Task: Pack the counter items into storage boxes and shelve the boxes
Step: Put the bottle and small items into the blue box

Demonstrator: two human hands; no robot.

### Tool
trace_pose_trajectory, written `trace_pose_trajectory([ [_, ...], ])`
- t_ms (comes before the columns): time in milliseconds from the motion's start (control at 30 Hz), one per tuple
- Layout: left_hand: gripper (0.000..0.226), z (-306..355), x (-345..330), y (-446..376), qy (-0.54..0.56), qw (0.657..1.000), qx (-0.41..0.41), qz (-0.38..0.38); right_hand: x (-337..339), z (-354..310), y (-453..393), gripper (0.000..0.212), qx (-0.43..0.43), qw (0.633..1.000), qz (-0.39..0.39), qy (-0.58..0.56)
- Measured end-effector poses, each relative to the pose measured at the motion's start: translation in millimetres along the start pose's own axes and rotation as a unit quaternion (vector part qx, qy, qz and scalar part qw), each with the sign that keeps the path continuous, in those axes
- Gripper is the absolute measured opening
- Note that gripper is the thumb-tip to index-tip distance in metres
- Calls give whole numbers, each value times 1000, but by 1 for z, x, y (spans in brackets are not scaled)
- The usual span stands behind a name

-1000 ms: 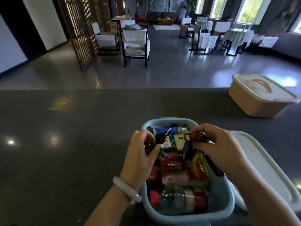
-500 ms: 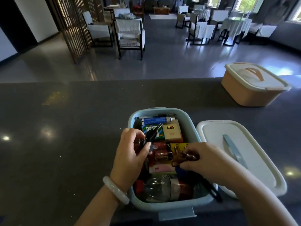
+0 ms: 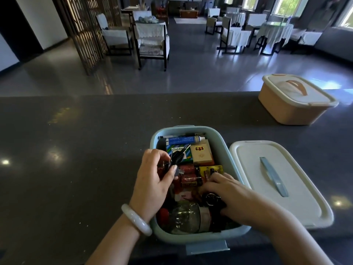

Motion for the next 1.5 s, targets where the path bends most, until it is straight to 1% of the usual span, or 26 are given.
trace_pose_trajectory([
  [67, 21, 3, 0, 0, 3, 1000, -10, 0, -2, 1, 0, 51, -7, 1000, 19, 12],
  [167, 25, 7, 1, 0, -18, 1000, -25, 6, 4, 3, 2, 28, -27, 999, 19, -8],
  [233, 28, 2, 2, 0, -11, 1000, -3, 11, 21, 5, 7, 17, -40, 998, 38, -39],
  [300, 26, -7, 1, 0, 24, 999, 37, 9, 46, 7, 17, 16, -51, 994, 72, -61],
  [333, 24, -9, 0, 0, 36, 998, 42, 8, 59, 5, 23, 17, -50, 993, 85, -61],
  [433, 18, -6, 0, 1, 17, 1000, 23, 7, 96, -6, 40, 21, -41, 989, 137, -38],
  [500, 18, -5, 0, 1, 10, 1000, 15, 7, 112, -12, 46, 20, -39, 984, 170, -30],
  [533, 19, -4, 0, 1, 10, 1000, 13, 8, 114, -13, 46, 19, -43, 983, 175, -28],
  [567, 19, -3, 0, 1, 9, 1000, 12, 8, 112, -13, 45, 19, -52, 984, 168, -26],
  [600, 19, -4, 0, 1, 11, 1000, 15, 7, 104, -13, 41, 18, -63, 987, 143, -26],
  [667, 18, -7, 0, 1, 27, 999, 34, 4, 77, -7, 34, 12, -87, 994, 62, -29],
  [700, 19, -8, 0, 1, 31, 999, 42, 3, 68, -3, 31, 14, -96, 994, 34, -35],
  [833, 22, -8, 0, 1, 11, 999, 53, 4, 54, 15, 21, 17, -113, 991, 20, -65],
  [900, 24, -6, 1, 0, 19, 999, 49, 11, 37, 17, 14, 21, -110, 992, -21, -53],
  [967, 23, -3, 1, -1, 5, 999, 30, 13, 19, 13, 7, 24, -92, 994, -47, -18],
  [1067, 22, -1, 2, -1, 3, 1000, 18, 10, -1, 5, 1, 20, -69, 996, -59, 9],
  [1167, 24, 4, 1, -2, -2, 1000, 9, 1, -7, 3, 4, 13, -61, 994, -79, -46],
  [1200, 26, 8, 0, -2, -19, 1000, 0, -6, -1, 7, 5, 14, -70, 993, -62, -71],
  [1233, 26, 12, -2, -3, -41, 999, -10, -17, 10, 15, 6, 19, -88, 992, -25, -92],
  [1300, 24, 22, -9, -3, -69, 996, -31, -44, 35, 36, 11, 26, -135, 982, 77, -106],
  [1367, 22, 30, -17, -2, -59, 995, -32, -75, 49, 50, 16, 31, -168, 966, 152, -124],
  [1433, 22, 34, -28, -2, -19, 994, -1, -106, 52, 57, 17, 36, -187, 950, 197, -156],
  [1500, 21, 30, -43, 2, 70, 985, 72, -144, 54, 65, 20, 36, -218, 920, 252, -206],
])
Point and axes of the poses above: each hand's wrist, its own y-axis away from the middle knuckle, its own x-axis out of the back of the hand, z = x × y, the point moved 10 cm from there along -y, towards the middle knuckle, and after that the axes turned 9 degrees about y, right-handed, at the moved point
